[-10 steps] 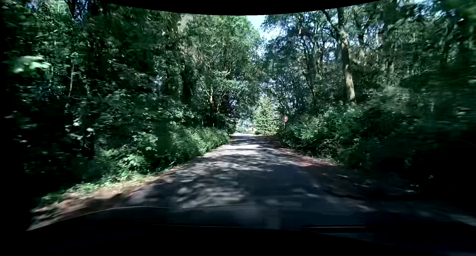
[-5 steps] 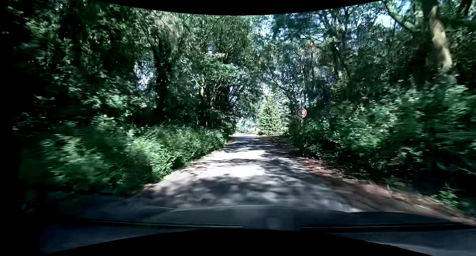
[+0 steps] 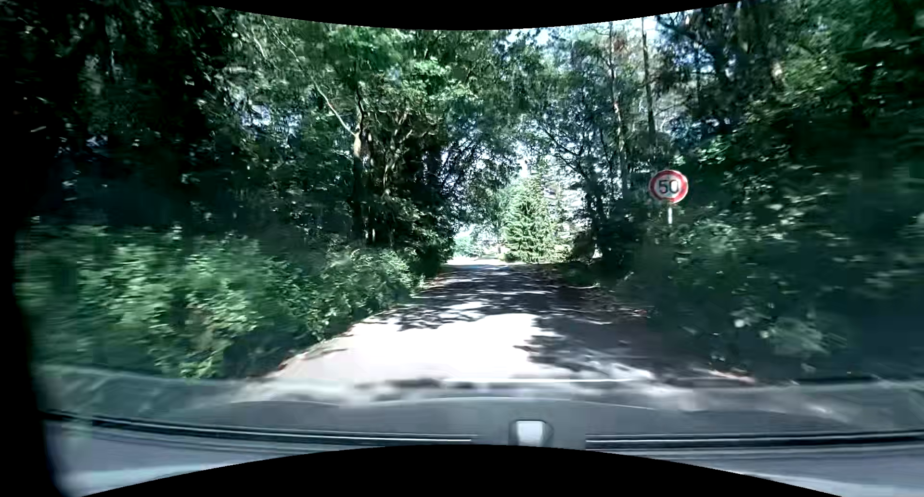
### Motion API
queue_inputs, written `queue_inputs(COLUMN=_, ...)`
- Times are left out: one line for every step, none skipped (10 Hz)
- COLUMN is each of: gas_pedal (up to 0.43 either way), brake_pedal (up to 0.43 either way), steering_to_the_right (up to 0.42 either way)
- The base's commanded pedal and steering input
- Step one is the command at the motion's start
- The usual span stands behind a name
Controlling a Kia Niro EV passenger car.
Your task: Follow the waypoints while adhering to traffic rules and regulations
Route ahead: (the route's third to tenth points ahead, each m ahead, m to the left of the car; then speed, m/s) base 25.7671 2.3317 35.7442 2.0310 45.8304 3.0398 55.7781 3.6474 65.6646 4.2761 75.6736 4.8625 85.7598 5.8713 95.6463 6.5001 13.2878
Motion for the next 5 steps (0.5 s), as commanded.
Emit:
queue_inputs(gas_pedal=0.209, brake_pedal=0.006, steering_to_the_right=-0.001)
queue_inputs(gas_pedal=0.209, brake_pedal=0.006, steering_to_the_right=-0.001)
queue_inputs(gas_pedal=0.209, brake_pedal=0.006, steering_to_the_right=-0.001)
queue_inputs(gas_pedal=0.209, brake_pedal=0.006, steering_to_the_right=-0.001)
queue_inputs(gas_pedal=0.209, brake_pedal=0.006, steering_to_the_right=0.000)
